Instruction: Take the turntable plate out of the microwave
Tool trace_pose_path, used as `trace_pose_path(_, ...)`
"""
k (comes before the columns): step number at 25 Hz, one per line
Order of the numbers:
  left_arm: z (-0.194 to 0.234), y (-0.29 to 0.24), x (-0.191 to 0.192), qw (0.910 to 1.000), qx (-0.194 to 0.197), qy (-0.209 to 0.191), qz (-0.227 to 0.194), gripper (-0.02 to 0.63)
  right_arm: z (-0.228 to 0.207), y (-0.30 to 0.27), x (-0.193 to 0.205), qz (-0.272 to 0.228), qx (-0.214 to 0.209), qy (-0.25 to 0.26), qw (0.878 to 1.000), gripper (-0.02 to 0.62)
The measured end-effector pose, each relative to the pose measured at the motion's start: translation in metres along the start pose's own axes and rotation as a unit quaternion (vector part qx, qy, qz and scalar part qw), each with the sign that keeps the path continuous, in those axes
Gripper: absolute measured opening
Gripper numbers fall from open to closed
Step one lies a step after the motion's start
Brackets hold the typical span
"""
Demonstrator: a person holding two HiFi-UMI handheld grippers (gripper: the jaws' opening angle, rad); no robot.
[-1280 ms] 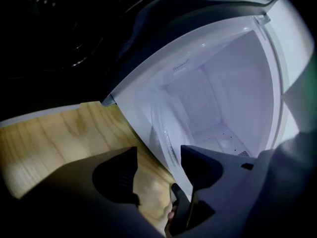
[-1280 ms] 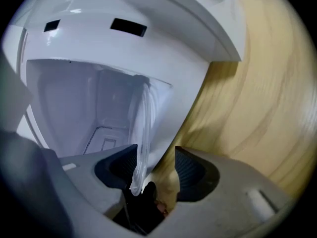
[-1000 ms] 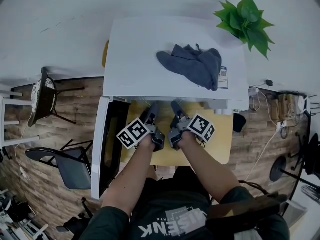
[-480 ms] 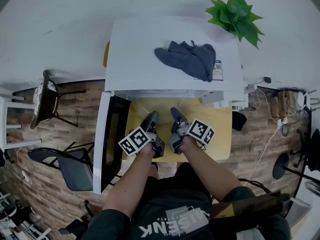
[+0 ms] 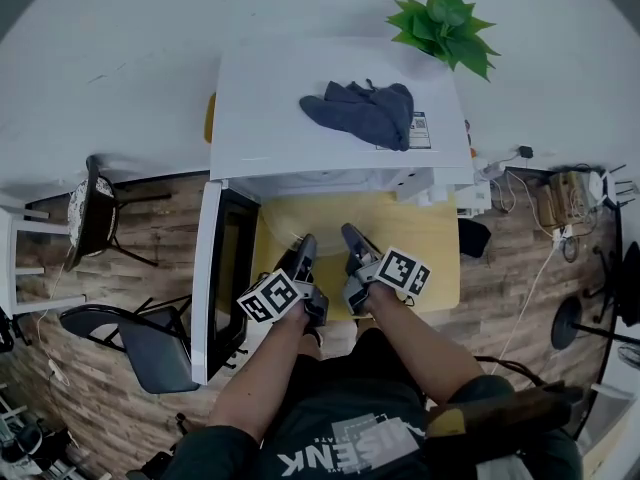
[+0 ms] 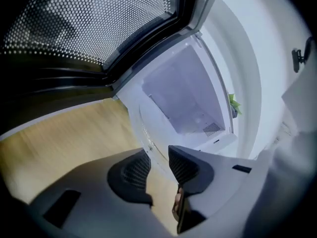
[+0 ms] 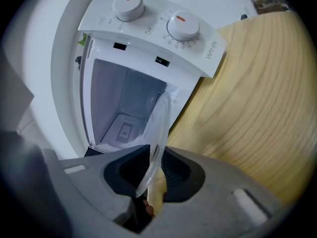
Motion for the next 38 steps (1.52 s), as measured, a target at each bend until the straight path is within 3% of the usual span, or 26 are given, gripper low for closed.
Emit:
trace_pose_path(4,-0.010,0.013,0.001,0.9995,-0.001,-0.032,0.001,0.114,0.006,0.011,0.007,-0.010,0.000,0.014,1.000,0.078)
trace_pose_path(15,-0.020,0.044,0.021,0.9987,0.019,-0.041,0.025,0.117,0.020,0.039,0.035,-0.033,0.006,0.033,0.999,0.084)
trace_pose_path(28,-0.045,0.082,0.026,0.9931,0.060,-0.090,0.045,0.121,0.053,0.071,0.060,-0.070,0.002,0.054,0.996,0.086)
trace_pose_path(38,-0.091,0.121,0.040,0.9934,0.061,-0.097,-0.003,0.123,0.093,0.109,0.064,-0.023,-0.033,0.105,0.994,0.089)
Point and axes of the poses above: the fingertips, and each gripper's own axes: y backward along the fingers, z to its left, x out of its underside, the point moved 1 cm from there along y, backward along the fingers, and after that the axes turned 10 degrees about z, right-handed, at the moved point
